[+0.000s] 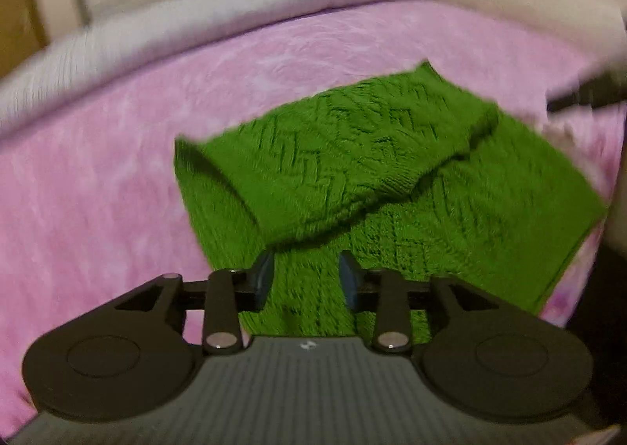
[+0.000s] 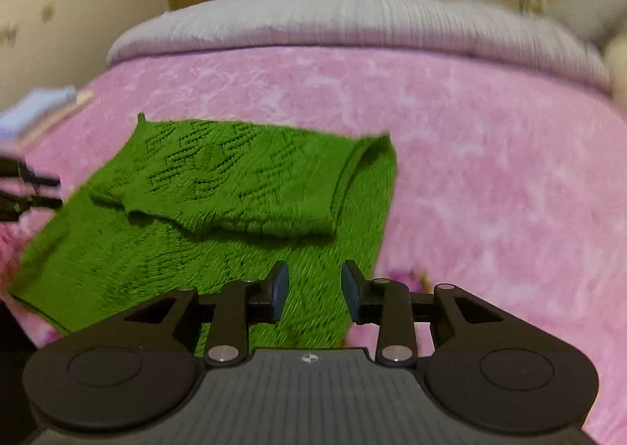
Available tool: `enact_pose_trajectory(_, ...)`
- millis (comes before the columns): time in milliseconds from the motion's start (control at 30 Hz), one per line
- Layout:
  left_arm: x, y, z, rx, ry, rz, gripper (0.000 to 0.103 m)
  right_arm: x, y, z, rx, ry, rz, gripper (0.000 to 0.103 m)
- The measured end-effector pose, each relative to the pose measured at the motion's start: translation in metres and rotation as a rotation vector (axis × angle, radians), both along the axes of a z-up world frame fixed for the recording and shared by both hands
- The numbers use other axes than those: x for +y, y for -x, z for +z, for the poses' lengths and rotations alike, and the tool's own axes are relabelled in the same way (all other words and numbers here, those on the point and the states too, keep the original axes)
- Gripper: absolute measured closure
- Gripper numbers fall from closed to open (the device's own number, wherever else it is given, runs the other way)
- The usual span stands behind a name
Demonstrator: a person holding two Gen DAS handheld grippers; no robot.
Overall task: Fold clothes
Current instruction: 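Lift the hem with both grippers and fold it over onto the collar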
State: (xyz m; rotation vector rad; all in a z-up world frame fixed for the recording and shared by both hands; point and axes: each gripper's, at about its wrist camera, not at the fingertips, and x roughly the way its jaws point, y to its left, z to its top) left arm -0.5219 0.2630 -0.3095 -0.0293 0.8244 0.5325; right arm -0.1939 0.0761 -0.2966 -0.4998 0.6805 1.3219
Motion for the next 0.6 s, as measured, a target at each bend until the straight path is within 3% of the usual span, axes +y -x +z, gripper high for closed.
enact_pose_trajectory(233, -0.011, -0.038, -0.021, 0.207, -0.244, -0.206, 0.065, 0.028, 0.034, -0.014, -0.306, 0.06, 0.192, 0.066)
enact_pose_trajectory(267, -0.012, -0.043, -0.027, 0.244, -0.285, -0.237, 0.065, 0.033, 0.037, -0.019, -0.358, 0.076, 0.223, 0.065)
enact_pose_trajectory(333, -0.009, -0.048, -0.037, 0.305, -0.342, -0.276, 0.065, 0.042, 0.043, -0.031, -0.463, 0.107, 0.285, 0.051)
enact_pose_trajectory(467, 0.0, -0.056, -0.056, 0.381, -0.41, -0.36, 0.062, 0.06, 0.055, -0.054, -0.674, 0.169, 0.409, 0.049)
enact_pose_trajectory(500, 0.003, -0.057, -0.059, 0.387, -0.421, -0.376, 0.062, 0.065, 0.058, -0.06, -0.726, 0.185, 0.44, 0.052)
enact_pose_trajectory(533, 0.005, -0.058, -0.057, 0.383, -0.405, -0.377, 0.064, 0.068, 0.059, -0.063, -0.744, 0.195, 0.462, 0.065)
enact_pose_trajectory(600, 0.01, -0.059, -0.055, 0.374, -0.374, -0.378, 0.078, 0.073, 0.058, -0.065, -0.741, 0.208, 0.497, 0.093)
